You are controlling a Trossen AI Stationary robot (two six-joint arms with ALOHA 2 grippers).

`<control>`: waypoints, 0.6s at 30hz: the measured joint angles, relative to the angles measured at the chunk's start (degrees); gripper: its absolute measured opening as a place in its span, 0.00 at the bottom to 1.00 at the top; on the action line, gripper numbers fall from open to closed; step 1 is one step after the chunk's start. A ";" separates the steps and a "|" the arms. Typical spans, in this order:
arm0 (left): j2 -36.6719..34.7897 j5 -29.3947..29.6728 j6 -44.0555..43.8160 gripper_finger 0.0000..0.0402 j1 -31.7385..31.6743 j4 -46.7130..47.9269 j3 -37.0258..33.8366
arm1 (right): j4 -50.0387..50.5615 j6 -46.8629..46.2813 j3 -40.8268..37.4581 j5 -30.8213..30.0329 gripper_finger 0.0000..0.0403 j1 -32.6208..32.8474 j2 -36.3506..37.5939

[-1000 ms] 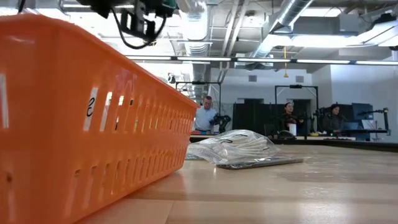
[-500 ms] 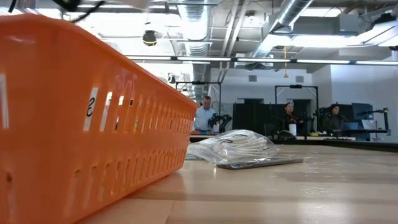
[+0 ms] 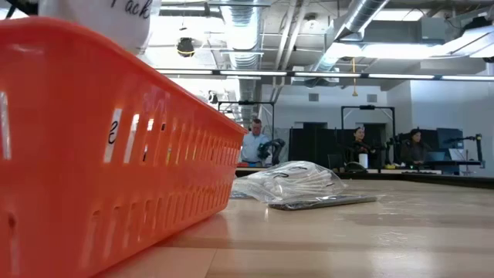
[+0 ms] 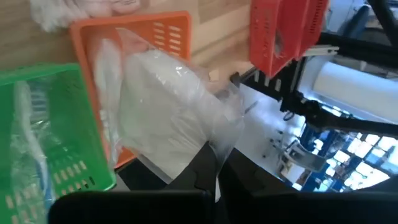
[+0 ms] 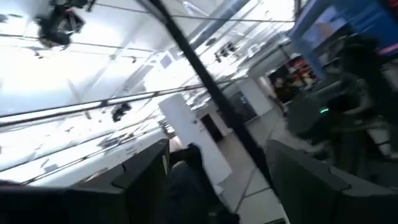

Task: Pick & Place Travel size toiletries
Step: Put the white vanity pack into the orange basket

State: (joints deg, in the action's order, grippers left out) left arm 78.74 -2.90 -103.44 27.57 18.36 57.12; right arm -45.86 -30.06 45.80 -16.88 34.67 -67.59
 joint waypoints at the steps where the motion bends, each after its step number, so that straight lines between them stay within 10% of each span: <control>1: 0.02 -0.01 1.42 0.00 0.00 -1.36 0.00 | -0.75 0.00 0.00 0.12 0.65 0.20 -0.20; 18: 12.71 -13.53 10.12 0.00 -0.96 -17.76 0.00 | -1.31 0.04 0.07 -0.12 0.65 0.88 -0.18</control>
State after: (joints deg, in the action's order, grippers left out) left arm 91.45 -16.42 -93.32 26.61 0.59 57.12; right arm -47.17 -30.02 45.87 -16.99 35.55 -67.77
